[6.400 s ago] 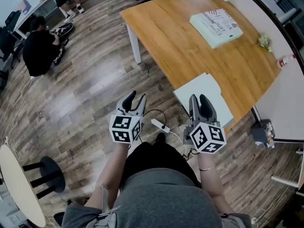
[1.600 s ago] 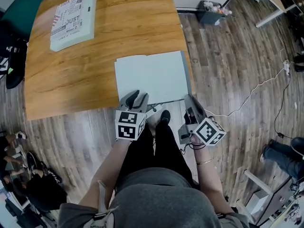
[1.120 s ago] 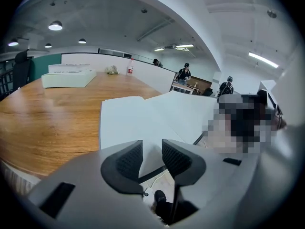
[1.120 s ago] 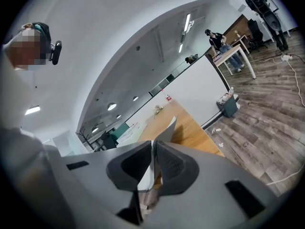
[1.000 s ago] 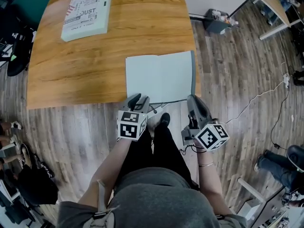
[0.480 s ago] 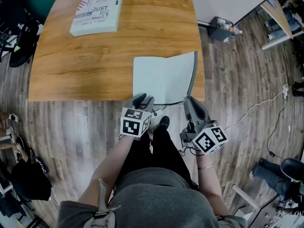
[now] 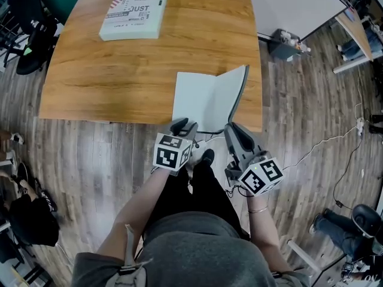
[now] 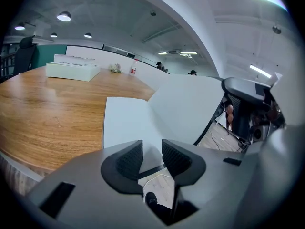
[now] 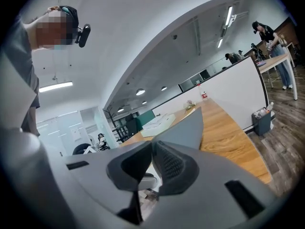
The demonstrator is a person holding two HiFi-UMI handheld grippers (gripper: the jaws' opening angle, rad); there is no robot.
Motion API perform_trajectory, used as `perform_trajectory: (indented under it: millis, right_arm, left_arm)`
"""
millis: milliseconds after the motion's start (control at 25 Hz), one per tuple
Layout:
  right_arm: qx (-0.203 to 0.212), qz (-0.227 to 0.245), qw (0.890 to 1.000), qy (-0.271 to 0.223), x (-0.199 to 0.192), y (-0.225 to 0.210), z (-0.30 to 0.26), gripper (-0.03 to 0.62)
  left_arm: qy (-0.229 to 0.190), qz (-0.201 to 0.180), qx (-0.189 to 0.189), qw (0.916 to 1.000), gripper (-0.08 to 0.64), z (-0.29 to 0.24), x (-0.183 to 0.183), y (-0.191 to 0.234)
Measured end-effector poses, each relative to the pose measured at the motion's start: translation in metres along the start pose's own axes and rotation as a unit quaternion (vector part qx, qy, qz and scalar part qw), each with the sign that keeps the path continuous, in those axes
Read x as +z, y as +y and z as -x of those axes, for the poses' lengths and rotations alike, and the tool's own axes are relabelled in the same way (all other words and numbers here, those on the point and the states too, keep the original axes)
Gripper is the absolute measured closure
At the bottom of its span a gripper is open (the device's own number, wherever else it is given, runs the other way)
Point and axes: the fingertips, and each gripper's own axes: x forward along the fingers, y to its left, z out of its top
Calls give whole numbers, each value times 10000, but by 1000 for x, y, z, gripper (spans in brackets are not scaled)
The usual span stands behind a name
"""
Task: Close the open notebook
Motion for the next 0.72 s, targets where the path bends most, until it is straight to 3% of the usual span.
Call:
perform_trajectory:
  millis: [160, 400, 720]
  right_arm:
    - [158, -1, 9998, 83, -3, 8, -8, 551]
    - [410, 79, 9988, 237, -9, 19, -17, 551]
    - [735, 110, 9960, 502, -22, 33, -34, 551]
  left_arm:
    - [32, 48, -13, 10000, 425, 2, 0, 2]
    - [-89, 419, 260, 9987, 425, 20, -2, 23]
    - [-204, 618, 470, 9968, 425, 34, -1, 42]
